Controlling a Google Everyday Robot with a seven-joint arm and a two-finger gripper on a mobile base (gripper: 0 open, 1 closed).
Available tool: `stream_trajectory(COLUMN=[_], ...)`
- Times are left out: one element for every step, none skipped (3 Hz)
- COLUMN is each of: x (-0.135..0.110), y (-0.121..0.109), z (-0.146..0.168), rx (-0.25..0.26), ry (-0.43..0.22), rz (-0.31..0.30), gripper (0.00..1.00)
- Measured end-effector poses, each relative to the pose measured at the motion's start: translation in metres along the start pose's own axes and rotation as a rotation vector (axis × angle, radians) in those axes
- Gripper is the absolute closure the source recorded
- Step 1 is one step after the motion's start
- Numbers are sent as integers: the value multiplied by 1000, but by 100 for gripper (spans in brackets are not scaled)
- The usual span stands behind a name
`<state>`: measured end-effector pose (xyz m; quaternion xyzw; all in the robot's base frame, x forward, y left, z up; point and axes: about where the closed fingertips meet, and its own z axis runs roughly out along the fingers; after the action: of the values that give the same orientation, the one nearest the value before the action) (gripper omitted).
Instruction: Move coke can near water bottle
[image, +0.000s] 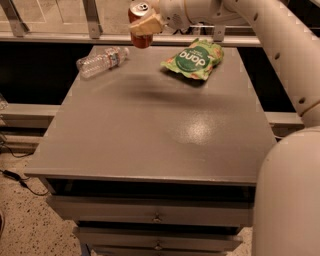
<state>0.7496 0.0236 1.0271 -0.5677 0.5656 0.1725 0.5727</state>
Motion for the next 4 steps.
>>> stream_trajectory(x=[10,22,36,47], y=[-6,-12,-16,-16], z=[25,42,54,68], rx=[-7,-12,-32,-59], ry=[13,27,18,13], rz=[24,53,124,179], gripper=[100,100,100,100])
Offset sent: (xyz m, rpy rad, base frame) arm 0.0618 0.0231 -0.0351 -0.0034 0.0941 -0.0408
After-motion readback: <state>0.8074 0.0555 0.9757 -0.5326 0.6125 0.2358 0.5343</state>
